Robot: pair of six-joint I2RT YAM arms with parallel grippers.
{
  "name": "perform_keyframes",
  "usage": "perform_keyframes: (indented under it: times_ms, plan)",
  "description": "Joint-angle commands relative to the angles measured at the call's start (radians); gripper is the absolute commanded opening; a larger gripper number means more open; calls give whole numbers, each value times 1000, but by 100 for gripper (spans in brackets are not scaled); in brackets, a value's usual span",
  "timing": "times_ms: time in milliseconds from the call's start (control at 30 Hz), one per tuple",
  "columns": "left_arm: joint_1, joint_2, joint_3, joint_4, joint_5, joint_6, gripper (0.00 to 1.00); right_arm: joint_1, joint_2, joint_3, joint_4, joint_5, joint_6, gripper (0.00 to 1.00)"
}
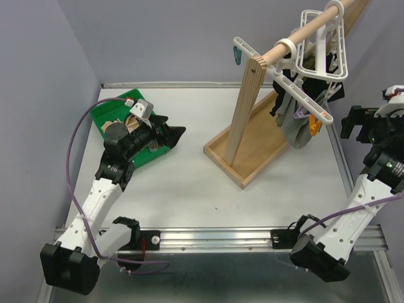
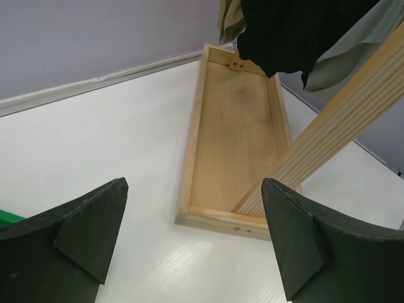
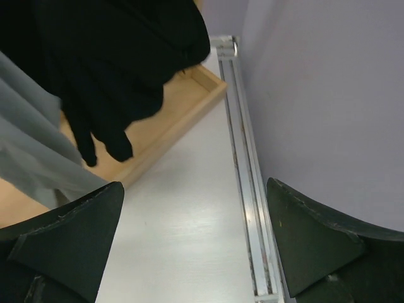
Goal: Remove the underwear clipped to the hanger
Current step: Remove the underwear from the hanger.
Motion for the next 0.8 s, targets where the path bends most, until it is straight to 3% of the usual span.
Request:
perform_keyframes:
  times_ms: [0,300,567,767]
  plan:
    - [-7,-39,-4,28,-2,11,99,-5,-24,157,-6,-95,172,99]
    - [-7,-77,-19,25,-1,5,99,-5,-27,206,163,-238,439,92]
    - [-8,-91,-19,21,1,3,99,-5,-50,91,459,-296,672,87]
    - [-7,-89,-19,21,1,5,99,-4,-41,51,529,-310,735,86]
